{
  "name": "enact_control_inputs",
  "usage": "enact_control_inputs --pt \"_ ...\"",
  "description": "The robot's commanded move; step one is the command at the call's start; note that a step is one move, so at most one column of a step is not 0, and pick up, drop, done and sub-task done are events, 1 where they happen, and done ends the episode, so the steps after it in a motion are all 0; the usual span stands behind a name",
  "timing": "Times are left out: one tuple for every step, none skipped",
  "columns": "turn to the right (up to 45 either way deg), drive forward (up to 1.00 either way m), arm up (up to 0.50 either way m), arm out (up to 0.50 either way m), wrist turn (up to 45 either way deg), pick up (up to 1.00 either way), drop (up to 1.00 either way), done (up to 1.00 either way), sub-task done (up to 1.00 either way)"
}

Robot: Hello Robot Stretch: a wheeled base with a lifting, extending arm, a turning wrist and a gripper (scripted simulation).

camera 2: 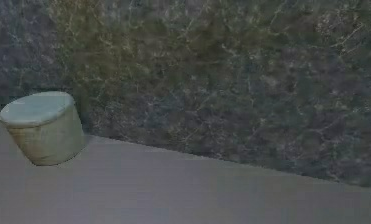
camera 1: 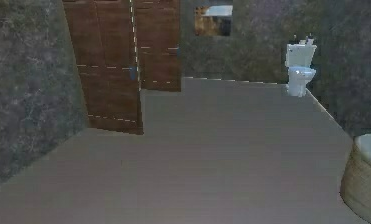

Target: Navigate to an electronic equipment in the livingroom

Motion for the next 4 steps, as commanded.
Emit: enact_control_inputs --pt "0.0 1.0 0.0 0.0 0.0 0.0 0.0 0.0 0.0" --pt "-3.0 0.0 0.0 0.0 0.0 0.0 0.0 0.0 0.0" --pt "0.0 1.0 0.0 0.0 0.0 0.0 0.0 0.0 0.0" --pt "-12.0 0.0 0.0 0.0 0.0 0.0 0.0 0.0 0.0"
